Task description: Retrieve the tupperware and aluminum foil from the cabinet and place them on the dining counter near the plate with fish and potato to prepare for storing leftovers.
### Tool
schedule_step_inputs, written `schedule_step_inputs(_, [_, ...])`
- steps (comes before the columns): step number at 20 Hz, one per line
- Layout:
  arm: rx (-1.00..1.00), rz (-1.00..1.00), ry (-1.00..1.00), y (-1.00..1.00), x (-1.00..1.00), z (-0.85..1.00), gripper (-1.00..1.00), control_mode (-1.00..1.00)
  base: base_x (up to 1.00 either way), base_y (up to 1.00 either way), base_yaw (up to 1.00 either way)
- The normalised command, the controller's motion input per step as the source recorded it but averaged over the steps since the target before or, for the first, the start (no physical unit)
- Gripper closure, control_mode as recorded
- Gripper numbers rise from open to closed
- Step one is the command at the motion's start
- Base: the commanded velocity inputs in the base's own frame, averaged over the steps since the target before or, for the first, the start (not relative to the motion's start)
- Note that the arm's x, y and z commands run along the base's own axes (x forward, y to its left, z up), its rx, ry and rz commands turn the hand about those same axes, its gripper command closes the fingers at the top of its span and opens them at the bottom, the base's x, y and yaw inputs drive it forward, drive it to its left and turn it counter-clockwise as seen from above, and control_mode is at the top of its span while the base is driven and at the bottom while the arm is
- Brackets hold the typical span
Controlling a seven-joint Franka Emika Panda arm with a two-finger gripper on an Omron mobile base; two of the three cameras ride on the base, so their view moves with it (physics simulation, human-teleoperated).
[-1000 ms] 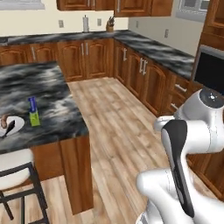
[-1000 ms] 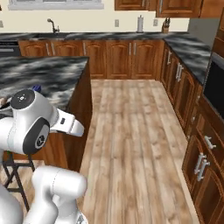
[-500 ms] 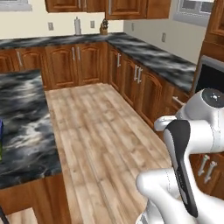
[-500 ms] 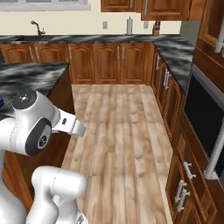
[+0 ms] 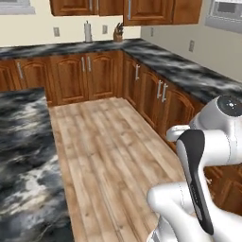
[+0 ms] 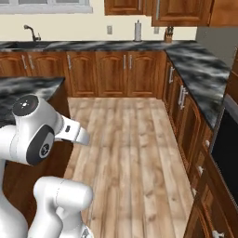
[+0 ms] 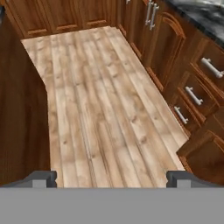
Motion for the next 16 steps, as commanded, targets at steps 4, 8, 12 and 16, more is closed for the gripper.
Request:
schedule_step_inputs(4, [0.0,0.0,0.0,0.0,0.0,0.0,-1.0,1.0,1.0,-0.04,0.12])
schedule_step_inputs(8, [0.0,0.0,0.0,0.0,0.0,0.0,-1.0,1.0,1.0,-0.09,0.22])
schedule_step_inputs(12, [0.0,0.0,0.0,0.0,0.0,0.0,-1.0,1.0,1.0,-0.15,0.28])
schedule_step_inputs(16, [0.0,0.0,0.0,0.0,0.0,0.0,-1.0,1.0,1.0,-0.28,0.22])
